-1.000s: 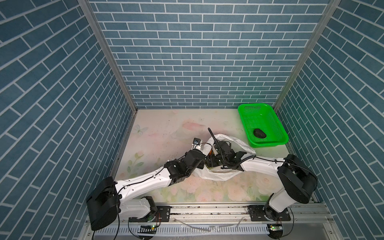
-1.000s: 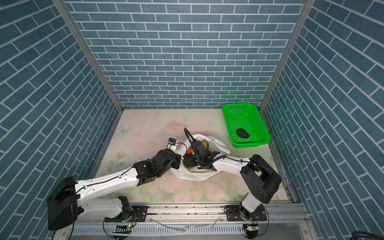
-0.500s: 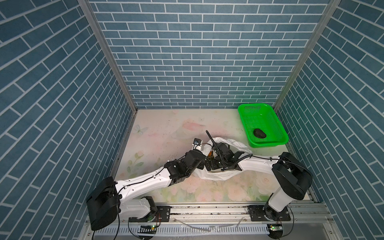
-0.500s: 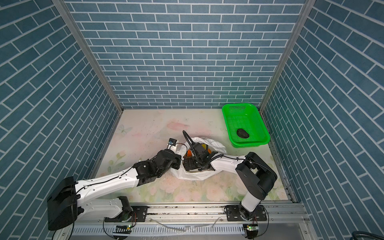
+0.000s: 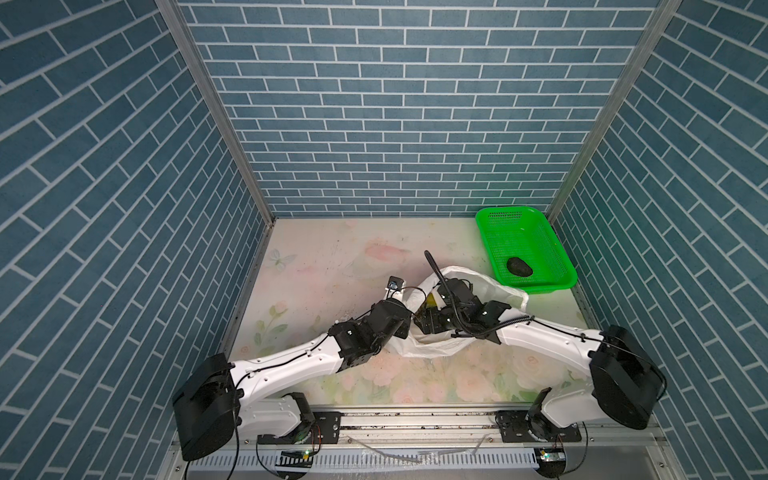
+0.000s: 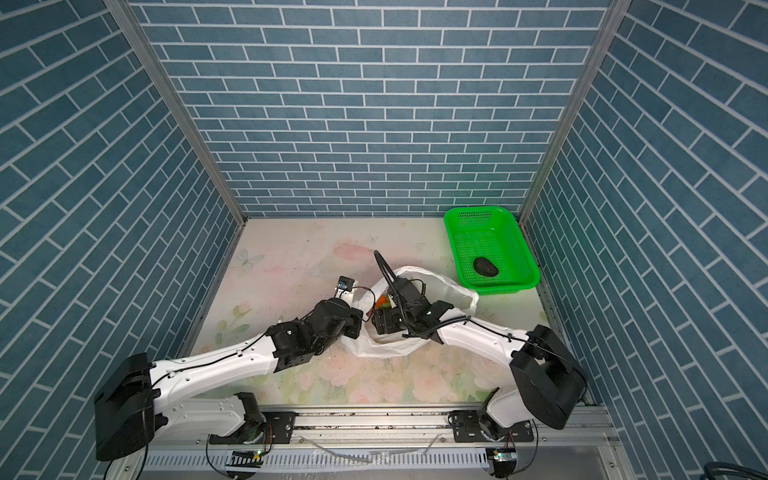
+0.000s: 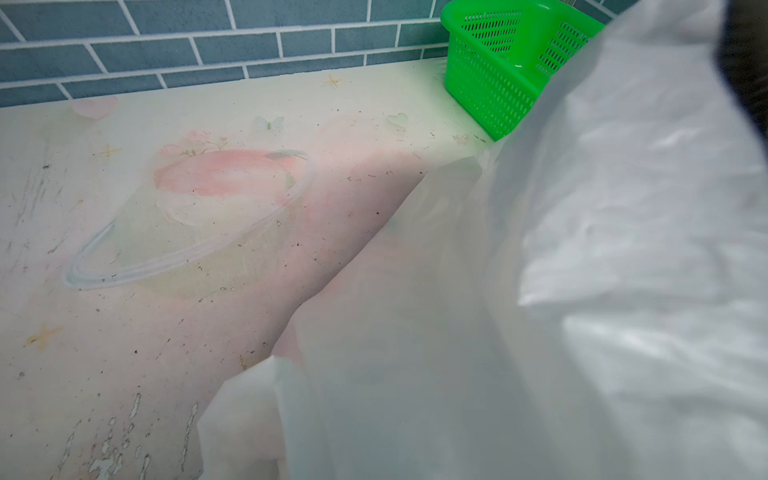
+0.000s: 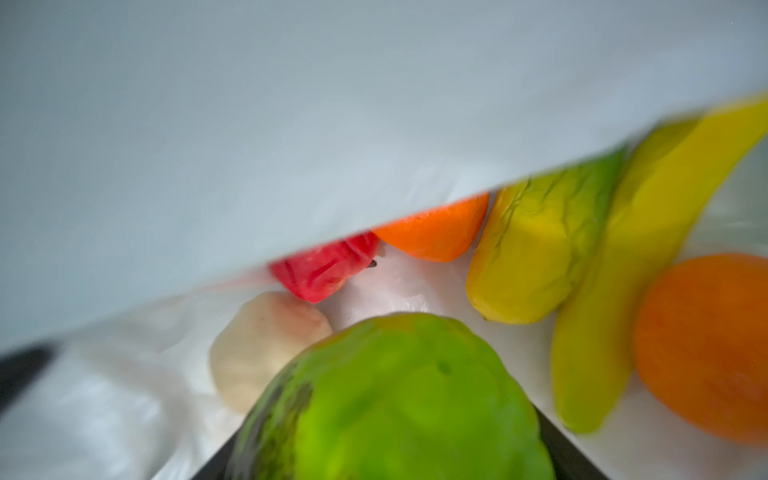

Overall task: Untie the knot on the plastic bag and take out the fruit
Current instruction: 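Lower and close the right gripper on the green custard apple, then lift the custard apple out and carry it over the green basket with the right gripper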

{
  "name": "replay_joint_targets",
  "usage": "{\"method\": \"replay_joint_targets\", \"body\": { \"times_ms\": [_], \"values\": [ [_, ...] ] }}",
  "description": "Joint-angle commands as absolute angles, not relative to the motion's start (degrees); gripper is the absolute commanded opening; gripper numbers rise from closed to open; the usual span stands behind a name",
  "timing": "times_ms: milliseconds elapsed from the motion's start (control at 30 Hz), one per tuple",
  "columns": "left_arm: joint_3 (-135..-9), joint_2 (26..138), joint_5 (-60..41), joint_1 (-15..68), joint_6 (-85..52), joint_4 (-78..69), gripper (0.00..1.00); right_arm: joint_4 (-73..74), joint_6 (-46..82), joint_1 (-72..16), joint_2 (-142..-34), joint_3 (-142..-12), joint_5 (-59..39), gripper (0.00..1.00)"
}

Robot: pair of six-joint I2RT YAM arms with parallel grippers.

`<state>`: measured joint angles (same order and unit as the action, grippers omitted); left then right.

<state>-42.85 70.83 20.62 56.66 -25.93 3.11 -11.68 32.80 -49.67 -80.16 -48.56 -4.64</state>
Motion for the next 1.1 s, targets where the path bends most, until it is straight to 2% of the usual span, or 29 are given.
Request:
{"method": "replay_joint_targets", "body": {
  "times_ms": [0, 200, 700, 900, 1067],
  "values": [
    [-45.1, 70.5, 21.9, 57.1, -24.1, 1.9, 0.0, -19.1, 32.8, -49.8, -76.0, -46.4, -3.6, 0.78],
    [-45.8, 71.6, 21.7, 57.1, -21.8, 0.0, 0.0, -24.0, 31.7, -49.8, -69.4, -46.6, -6.9, 0.78],
    [-47.4, 74.1, 22.7, 57.1, -22.4, -0.9, 0.0, -35.5, 30.9, -50.3, -64.2, -50.5, -16.7, 0.78],
    [-47.1, 73.9, 22.4, 57.1, -22.7, 0.2, 0.0, -45.2, 27.2, -49.3, -60.4, -62.1, -13.0, 0.79],
    [-46.8, 73.0, 21.9, 57.2, -22.6, 1.2, 0.0, -49.9, 22.7, -40.8, -61.9, -73.4, -14.6, 0.8]
  ]
}}
